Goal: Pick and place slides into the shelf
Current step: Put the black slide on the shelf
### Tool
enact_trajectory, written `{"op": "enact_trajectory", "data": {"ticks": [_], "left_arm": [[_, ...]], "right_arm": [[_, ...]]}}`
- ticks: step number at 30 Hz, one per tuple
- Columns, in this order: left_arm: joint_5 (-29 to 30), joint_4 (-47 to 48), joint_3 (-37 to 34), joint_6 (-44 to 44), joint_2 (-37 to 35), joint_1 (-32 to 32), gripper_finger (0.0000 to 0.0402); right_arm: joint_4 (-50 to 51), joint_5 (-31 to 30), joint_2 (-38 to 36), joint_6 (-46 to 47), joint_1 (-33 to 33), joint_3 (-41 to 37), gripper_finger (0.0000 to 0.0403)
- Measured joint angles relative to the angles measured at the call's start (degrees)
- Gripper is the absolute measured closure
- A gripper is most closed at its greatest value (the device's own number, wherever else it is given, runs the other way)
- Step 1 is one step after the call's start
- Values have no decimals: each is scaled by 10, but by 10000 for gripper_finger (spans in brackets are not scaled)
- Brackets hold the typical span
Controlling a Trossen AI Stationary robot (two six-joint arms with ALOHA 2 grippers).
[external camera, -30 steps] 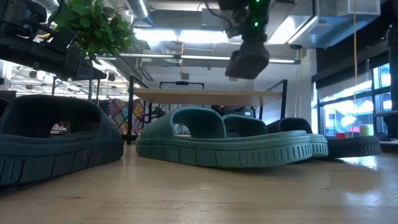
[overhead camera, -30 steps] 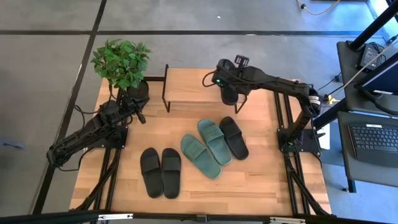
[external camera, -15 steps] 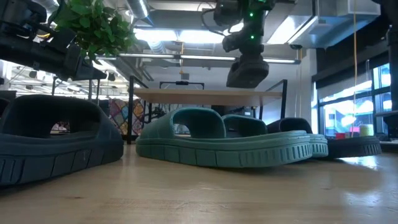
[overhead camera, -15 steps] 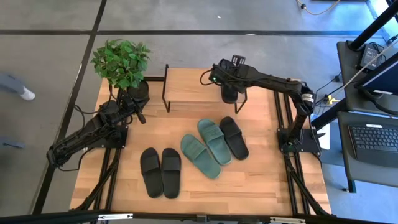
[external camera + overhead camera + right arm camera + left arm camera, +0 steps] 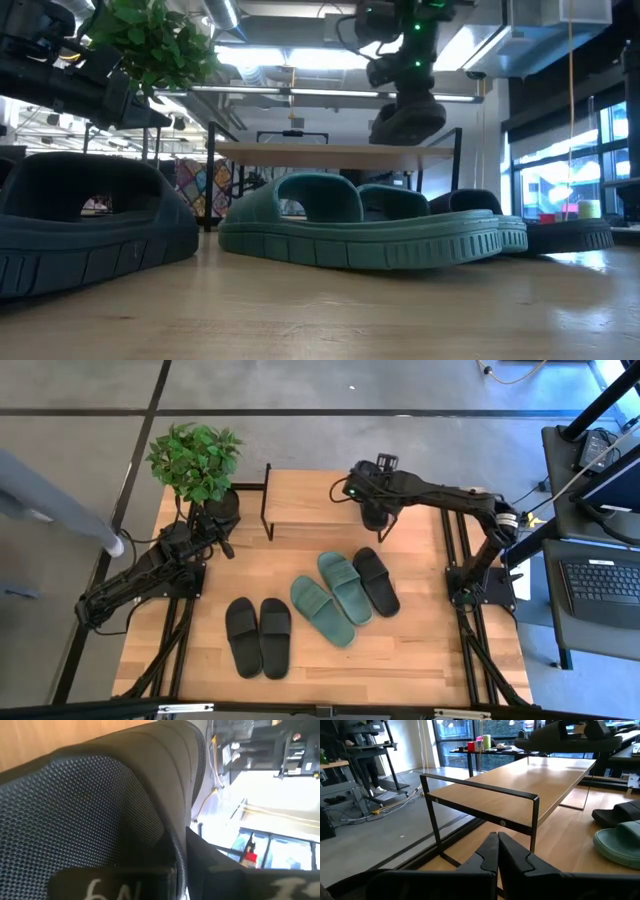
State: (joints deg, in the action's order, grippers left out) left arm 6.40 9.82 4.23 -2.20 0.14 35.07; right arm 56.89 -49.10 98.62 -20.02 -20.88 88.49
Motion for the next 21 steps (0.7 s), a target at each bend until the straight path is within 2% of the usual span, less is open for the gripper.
{"op": "enact_trajectory", "data": {"ticks": [10, 17, 21], "left_arm": [[4, 0, 0, 0, 0, 0, 401], [4, 0, 0, 2, 0, 0, 401], [4, 0, 0, 2, 0, 0, 401]], "right_arm": [[-42, -8, -20, 2, 2, -63, 391], [-49, -9, -20, 15, -7, -74, 390], [-49, -11, -20, 30, -7, -74, 367]]}}
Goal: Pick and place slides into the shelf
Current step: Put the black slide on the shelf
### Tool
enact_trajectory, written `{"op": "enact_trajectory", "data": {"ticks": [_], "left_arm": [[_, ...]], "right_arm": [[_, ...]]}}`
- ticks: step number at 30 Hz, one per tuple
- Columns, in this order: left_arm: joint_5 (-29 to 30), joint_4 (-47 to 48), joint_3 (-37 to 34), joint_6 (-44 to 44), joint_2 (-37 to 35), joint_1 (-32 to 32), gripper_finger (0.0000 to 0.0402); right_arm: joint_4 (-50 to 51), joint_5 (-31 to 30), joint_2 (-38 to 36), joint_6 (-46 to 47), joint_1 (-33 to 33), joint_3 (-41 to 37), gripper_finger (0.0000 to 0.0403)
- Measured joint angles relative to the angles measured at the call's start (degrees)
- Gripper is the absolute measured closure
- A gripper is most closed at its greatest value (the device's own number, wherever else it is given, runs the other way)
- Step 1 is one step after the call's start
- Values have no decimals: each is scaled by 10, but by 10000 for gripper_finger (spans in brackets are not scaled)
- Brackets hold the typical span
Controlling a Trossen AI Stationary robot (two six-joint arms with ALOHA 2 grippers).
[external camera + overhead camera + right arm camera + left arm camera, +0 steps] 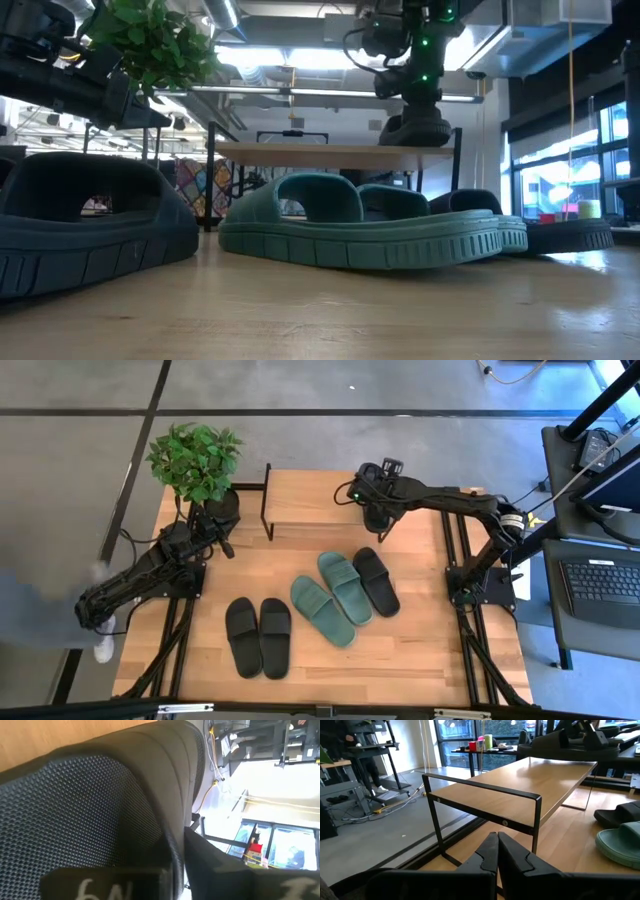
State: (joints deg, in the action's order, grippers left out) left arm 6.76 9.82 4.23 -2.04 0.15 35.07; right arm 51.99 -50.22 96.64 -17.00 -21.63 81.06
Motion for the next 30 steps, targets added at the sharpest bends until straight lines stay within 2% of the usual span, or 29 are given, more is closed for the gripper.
{"op": "enact_trajectory", "data": {"ticks": [7, 11, 14, 30], "left_arm": [[3, 0, 0, 1, 0, 0, 401], [65, -1, 0, -3, 0, 0, 401], [84, -1, 0, -14, 0, 0, 401], [86, -1, 0, -15, 0, 0, 401]], "right_arm": [[0, 2, 0, 1, 1, 0, 335], [1, 2, 0, 4, 1, 0, 332], [1, 2, 0, 3, 1, 0, 332], [2, 3, 0, 0, 1, 0, 324]]}}
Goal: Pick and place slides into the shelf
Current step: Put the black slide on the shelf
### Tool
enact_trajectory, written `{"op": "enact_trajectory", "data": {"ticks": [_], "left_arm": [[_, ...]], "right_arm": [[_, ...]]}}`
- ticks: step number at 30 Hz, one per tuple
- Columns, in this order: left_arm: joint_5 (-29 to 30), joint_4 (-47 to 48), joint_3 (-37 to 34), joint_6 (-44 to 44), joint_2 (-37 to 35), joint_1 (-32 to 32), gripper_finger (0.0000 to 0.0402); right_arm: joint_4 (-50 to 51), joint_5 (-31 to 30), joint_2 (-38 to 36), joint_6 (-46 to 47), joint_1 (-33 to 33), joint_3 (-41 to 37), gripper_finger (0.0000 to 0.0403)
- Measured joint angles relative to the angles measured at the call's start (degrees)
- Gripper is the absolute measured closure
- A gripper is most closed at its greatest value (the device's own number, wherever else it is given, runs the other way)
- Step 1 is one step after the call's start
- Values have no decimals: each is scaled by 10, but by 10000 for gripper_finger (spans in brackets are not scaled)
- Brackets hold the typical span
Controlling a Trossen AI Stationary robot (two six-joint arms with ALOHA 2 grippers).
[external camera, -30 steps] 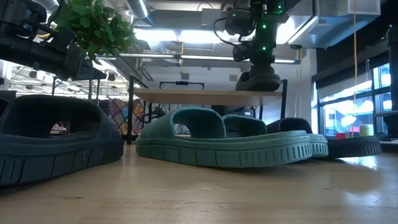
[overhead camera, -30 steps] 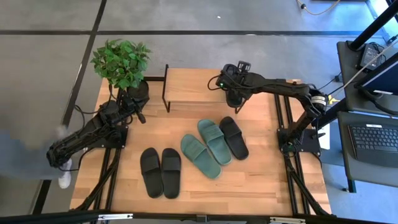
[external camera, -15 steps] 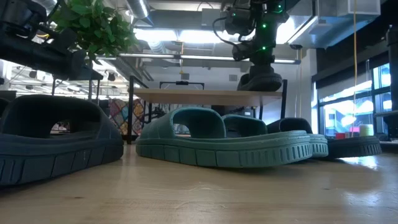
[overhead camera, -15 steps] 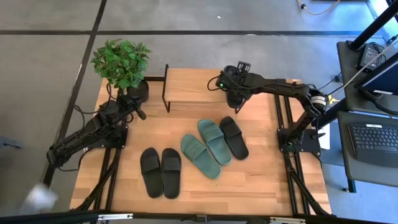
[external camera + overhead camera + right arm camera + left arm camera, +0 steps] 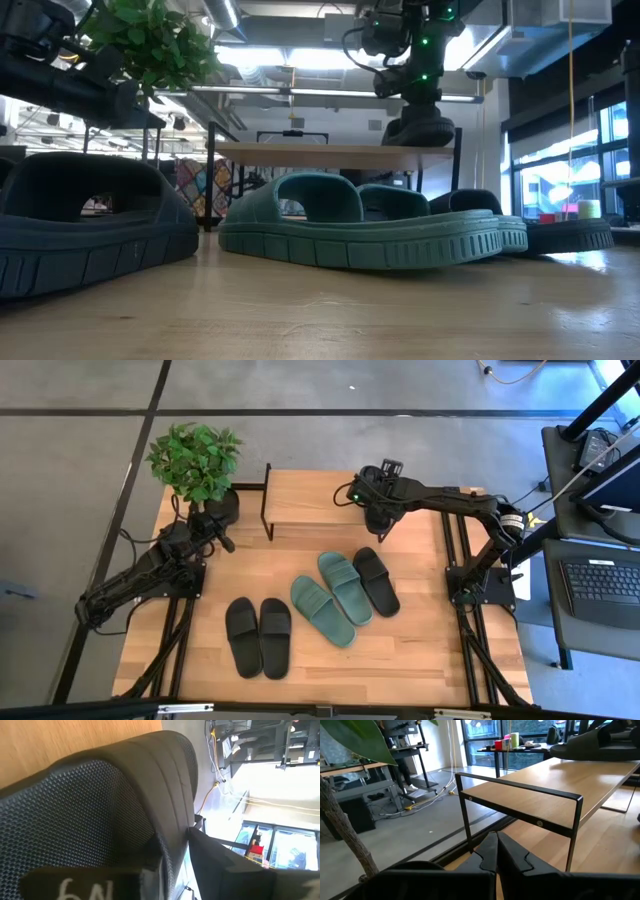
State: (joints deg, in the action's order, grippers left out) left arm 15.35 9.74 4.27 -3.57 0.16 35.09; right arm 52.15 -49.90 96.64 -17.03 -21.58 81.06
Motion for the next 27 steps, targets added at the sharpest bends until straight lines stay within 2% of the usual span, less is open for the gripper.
{"op": "enact_trajectory", "data": {"ticks": [12, 27], "left_arm": [[0, 0, 0, 0, 0, 0, 401], [0, 0, 0, -1, 0, 0, 401]], "right_arm": [[0, -2, 0, -22, 1, 0, 242], [11, 5, 0, -23, 1, 3, 236]]}}
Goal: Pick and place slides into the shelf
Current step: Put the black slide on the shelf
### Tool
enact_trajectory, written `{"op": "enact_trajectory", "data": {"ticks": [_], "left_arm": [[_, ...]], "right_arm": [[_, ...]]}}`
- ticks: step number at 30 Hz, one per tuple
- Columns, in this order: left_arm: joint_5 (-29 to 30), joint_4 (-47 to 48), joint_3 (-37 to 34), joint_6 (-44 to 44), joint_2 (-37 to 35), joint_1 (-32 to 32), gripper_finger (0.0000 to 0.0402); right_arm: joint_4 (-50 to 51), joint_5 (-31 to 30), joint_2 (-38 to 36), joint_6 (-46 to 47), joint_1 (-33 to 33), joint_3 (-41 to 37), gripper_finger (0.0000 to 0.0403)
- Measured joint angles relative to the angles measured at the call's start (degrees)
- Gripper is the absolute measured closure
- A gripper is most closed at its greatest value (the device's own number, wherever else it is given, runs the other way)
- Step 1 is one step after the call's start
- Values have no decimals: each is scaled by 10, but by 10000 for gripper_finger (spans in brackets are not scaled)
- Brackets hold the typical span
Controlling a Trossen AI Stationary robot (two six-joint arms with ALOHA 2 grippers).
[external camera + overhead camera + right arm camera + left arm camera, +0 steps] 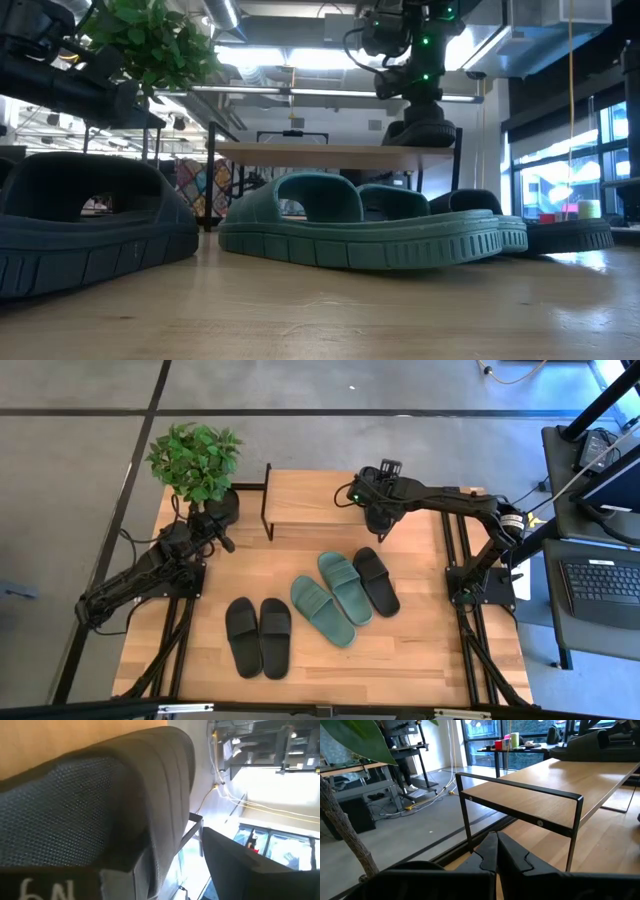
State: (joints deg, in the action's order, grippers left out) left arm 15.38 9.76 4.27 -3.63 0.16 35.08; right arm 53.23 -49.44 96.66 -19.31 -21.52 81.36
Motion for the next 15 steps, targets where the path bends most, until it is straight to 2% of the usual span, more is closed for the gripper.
{"op": "enact_trajectory", "data": {"ticks": [6, 15], "left_arm": [[0, 0, 0, 0, 0, 0, 401], [0, 0, 0, 0, 0, 0, 401]], "right_arm": [[61, 80, 0, 39, 0, 49, 236], [148, 136, 0, 70, 4, 107, 236]]}}
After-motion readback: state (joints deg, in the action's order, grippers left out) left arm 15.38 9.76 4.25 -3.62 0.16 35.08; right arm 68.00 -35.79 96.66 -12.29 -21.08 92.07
